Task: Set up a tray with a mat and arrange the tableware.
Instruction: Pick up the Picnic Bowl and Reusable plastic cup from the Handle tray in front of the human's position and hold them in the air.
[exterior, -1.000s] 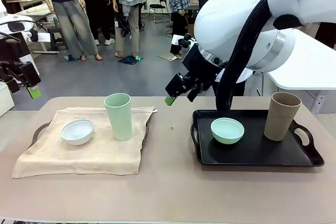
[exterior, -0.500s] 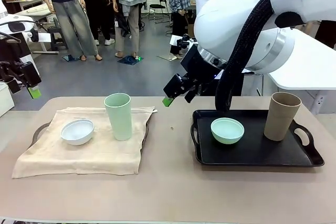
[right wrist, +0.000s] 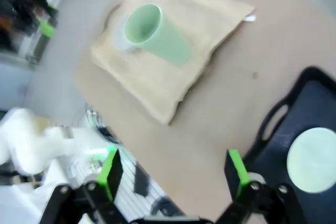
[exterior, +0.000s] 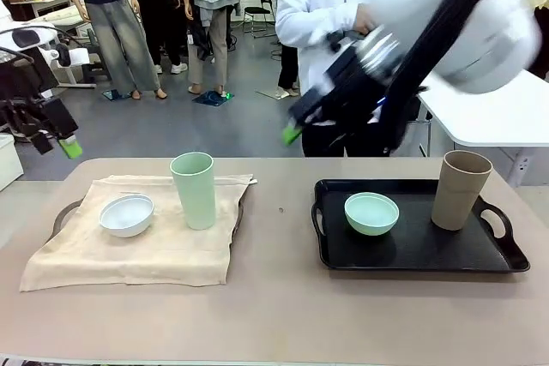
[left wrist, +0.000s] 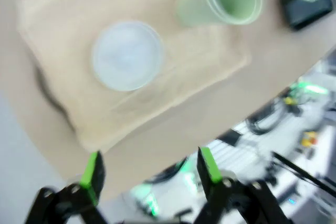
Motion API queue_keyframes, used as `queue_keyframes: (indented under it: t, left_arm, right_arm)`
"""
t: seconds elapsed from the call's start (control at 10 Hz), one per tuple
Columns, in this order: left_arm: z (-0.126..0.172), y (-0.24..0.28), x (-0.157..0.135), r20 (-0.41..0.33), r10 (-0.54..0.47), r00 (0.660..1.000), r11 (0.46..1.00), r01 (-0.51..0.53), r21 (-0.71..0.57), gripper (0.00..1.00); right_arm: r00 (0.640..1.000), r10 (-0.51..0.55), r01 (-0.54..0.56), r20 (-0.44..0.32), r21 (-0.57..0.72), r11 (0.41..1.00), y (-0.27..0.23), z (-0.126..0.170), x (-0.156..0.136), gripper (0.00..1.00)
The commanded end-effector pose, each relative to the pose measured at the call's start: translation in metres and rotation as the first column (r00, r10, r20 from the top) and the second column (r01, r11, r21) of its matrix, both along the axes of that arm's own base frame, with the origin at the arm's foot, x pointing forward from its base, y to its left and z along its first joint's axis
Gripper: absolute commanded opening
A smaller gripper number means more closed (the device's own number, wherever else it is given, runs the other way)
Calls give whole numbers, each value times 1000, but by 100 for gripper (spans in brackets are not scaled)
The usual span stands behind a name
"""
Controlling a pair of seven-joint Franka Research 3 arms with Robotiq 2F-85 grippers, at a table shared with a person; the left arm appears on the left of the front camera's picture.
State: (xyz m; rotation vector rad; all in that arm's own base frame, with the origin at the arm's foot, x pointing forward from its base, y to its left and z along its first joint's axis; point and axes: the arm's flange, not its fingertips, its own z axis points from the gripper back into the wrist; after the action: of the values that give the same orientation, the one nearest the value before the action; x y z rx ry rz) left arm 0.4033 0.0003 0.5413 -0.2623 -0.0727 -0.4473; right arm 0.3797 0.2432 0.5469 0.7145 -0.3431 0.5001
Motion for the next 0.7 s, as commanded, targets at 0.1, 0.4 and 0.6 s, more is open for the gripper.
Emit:
queue_keyframes:
  t: [0.1,0.4,0.6]
  left_arm:
    - [1,22,-2,-59,19,998,878,-45,-476,91]
    - [3,21,-6,-44,28,999,883,-46,-467,91]
    - [1,23,-7,-76,63,995,790,-96,-606,91]
  right_arm:
    - [986,-151,163,-64,460,873,-151,36,-48,100]
    - [992,-108,129,-72,502,855,-162,63,-54,100]
    - [989,-122,149,-86,598,787,-202,49,-63,100]
